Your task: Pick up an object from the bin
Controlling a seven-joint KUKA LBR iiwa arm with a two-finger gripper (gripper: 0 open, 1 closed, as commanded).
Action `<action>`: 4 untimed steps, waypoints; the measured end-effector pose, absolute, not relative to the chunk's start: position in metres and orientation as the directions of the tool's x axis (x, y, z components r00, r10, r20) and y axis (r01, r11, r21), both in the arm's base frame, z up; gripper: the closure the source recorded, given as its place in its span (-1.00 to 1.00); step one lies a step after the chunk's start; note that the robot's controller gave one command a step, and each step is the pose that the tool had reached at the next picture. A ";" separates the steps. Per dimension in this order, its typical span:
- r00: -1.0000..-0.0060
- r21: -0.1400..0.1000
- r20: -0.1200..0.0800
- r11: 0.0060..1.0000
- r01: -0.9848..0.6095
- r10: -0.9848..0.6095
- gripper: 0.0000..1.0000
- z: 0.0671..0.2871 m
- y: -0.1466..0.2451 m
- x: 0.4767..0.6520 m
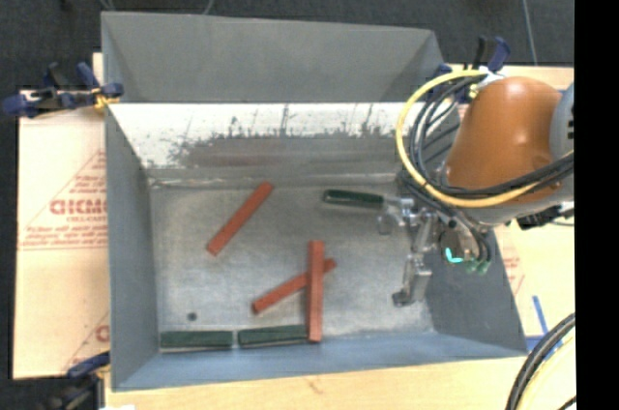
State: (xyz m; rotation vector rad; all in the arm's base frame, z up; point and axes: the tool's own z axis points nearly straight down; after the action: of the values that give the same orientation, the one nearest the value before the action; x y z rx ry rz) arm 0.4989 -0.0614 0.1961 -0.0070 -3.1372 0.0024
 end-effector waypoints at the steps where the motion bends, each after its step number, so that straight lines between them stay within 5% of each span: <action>1: -0.913 -0.002 -0.005 0.913 -0.409 -0.409 -1.00 0.070 0.008 0.518; 2: -0.762 -0.001 -0.002 0.762 -0.648 -0.648 -1.00 0.101 0.033 0.476; 3: -0.717 -0.004 -0.002 0.717 -0.697 -0.697 -1.00 0.108 0.024 0.486; 4: -0.542 -0.006 -0.007 0.542 -0.840 -0.841 -1.00 0.071 0.044 0.517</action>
Offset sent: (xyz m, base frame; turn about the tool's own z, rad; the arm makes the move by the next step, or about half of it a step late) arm 0.0178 0.0698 -0.1261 -0.4270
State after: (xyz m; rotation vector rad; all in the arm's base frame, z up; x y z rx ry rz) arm 0.5166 0.0440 0.0711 1.5083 -2.7667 0.0028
